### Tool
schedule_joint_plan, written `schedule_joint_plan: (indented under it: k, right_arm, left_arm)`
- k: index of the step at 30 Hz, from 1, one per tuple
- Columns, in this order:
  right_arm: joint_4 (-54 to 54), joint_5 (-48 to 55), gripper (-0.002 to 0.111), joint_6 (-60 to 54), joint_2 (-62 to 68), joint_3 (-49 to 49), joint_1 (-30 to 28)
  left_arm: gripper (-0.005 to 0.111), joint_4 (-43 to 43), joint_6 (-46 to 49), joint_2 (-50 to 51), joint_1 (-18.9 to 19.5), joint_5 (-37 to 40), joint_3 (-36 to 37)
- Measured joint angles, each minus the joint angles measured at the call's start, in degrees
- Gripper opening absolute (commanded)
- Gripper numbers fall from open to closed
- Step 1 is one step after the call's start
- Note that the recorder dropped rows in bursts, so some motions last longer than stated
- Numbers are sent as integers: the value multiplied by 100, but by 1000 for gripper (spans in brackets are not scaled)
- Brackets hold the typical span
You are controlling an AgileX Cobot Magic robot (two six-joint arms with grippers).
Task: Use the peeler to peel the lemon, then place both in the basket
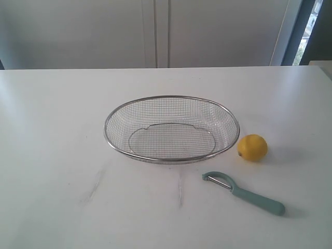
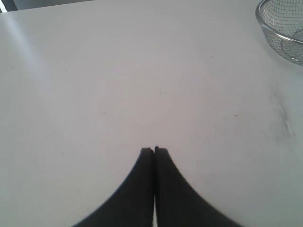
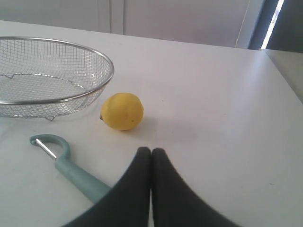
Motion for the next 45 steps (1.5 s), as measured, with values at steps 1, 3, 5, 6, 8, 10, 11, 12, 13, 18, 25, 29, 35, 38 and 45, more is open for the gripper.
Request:
schedule_joint_plan:
  k: [1,3,5,6,8,10,11,12,13,18,25,29,35,38,45]
  right_arm:
    - [0,-59,0,0,0,4,0]
    - [0,-204,0,0,0,4,0]
    - [0,-361,0,0,0,13,0]
    - [0,-445,0,0,0,13,0]
    - [0,-609,0,0,0,13,0]
    - [0,-798,0,0,0,13,0]
    - [0,-880,0,0,0,13,0]
    - [0,-988,0,0,0,13,0]
    - [0,-1052,0,0,0,13,0]
    - [0,-1185,0,0,0,13,0]
    - [0,-1315,0,0,0,13,0]
    - [0,-1609,0,0,0,13,0]
    - [0,-2537,0,0,0,13,0]
    - [0,-2890,0,128,0,13,0]
    - [21,-3059,0,2423,0,13,0]
  left_arm:
    - [0,0,0,0,0,0,0]
    - [0,0,0,0,0,0,0]
    - [0,0,0,0,0,0,0]
    - [0,0,0,0,0,0,0]
    - [0,0,0,0,0,0,0]
    - [0,0,0,0,0,0,0]
    - [0,0,0,0,0,0,0]
    - [0,0,0,0,0,0,0]
    - [0,0,0,0,0,0,0]
    - [0,0,0,0,0,0,0]
    - [0,0,0,0,0,0,0]
    - [0,0,0,0,0,0,0]
    - [0,0,0,0,0,0,0]
    - [0,0,0,0,0,0,0]
    - [0,0,0,0,0,0,0]
